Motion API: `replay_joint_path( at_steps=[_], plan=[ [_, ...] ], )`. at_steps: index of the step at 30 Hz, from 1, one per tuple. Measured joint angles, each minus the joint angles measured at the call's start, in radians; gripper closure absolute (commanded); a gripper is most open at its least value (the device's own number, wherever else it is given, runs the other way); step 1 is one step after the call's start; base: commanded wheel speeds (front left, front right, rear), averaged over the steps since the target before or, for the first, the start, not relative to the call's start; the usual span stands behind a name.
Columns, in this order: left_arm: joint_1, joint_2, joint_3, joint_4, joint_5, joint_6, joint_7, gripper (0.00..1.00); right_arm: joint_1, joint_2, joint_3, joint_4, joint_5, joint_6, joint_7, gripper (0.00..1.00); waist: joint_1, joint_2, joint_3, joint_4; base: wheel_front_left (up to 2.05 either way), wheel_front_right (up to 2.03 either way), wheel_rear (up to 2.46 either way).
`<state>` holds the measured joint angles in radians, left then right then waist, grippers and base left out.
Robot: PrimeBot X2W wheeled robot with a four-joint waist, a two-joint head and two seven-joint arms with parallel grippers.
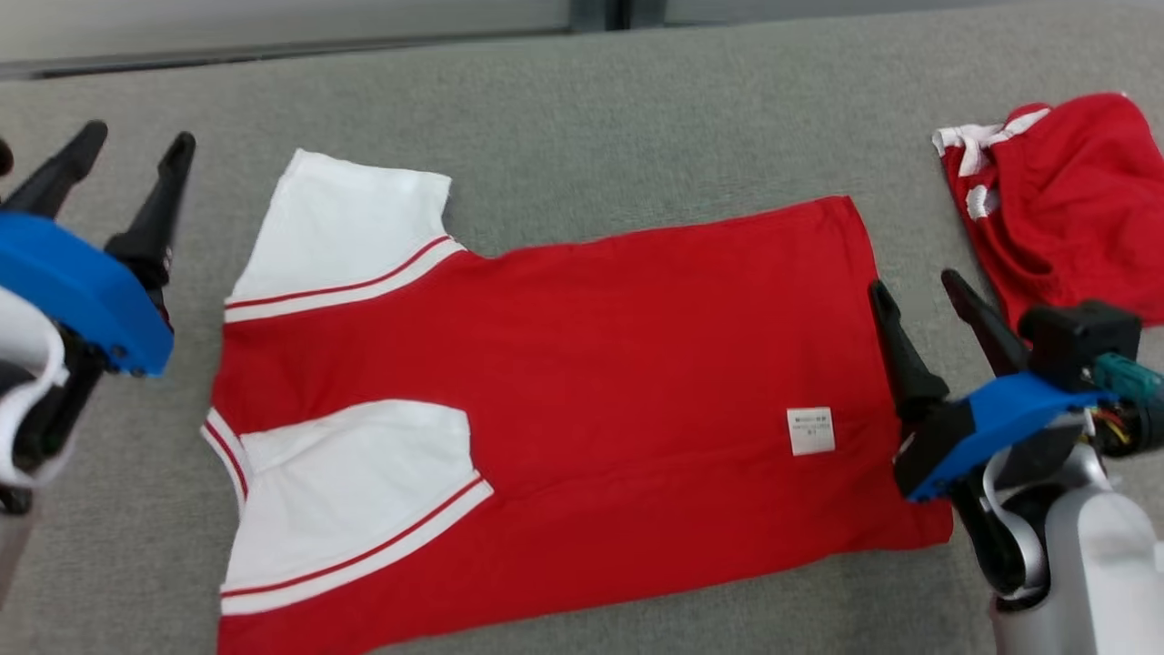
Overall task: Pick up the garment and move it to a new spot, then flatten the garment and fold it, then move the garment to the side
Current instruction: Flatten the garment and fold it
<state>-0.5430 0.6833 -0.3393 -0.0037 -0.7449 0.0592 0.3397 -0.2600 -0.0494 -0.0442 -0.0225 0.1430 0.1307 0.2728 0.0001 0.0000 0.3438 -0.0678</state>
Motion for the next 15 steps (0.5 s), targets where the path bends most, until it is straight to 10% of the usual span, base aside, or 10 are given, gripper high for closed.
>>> replay_joint_path(
  at_steps=[15],
  plan=[
    [-0.321,0.0,-0.076,0.353,0.007,-0.106,0.203,0.0,-0.202,0.0,0.105,0.008,-0.01,0.0,-0.024,0.0,0.0002,0.0,0.236,-0.116,0.0,0.0,0.0]
  ],
)
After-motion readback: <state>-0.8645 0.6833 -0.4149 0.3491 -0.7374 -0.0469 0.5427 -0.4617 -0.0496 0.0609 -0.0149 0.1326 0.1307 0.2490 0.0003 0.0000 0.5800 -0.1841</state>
